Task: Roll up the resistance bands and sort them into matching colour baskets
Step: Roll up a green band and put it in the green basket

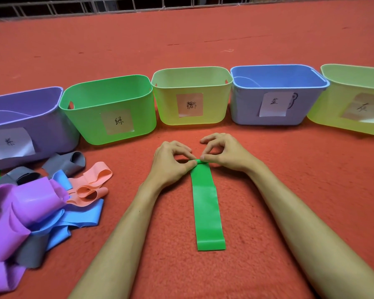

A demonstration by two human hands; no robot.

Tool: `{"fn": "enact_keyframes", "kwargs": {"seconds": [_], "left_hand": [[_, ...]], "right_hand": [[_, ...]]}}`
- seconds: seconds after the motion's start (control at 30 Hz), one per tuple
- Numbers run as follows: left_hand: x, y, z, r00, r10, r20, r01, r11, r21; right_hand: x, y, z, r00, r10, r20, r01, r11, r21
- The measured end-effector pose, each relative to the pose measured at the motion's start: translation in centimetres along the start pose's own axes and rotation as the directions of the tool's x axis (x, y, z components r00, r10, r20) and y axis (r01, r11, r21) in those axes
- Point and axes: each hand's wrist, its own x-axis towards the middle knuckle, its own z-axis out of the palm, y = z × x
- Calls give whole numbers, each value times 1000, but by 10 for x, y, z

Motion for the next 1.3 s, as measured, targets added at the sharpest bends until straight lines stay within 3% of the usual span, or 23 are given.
{"fn": "enact_keyframes", "kwargs": {"seconds": [0.27,0.83,1.07,1.3], "left_hand": [[-1,2,0,999,1,-42,-1,1000,-9],[-2,5,-5,1000,-30,10,31,997,-64],[-4,6,-4,1000,-16,2,16,996,-84],[-2,7,-8,993,-12,113,32,983,-178]], "right_hand": [[0,-1,2,1000,-14,-20,14,1000,-15],[-3,-7,0,999,-16,39,16,1000,-18],[-2,-6,0,999,32,38,-35,997,65],[-6,-13,-5,994,-7,113,4,1000,23]]}}
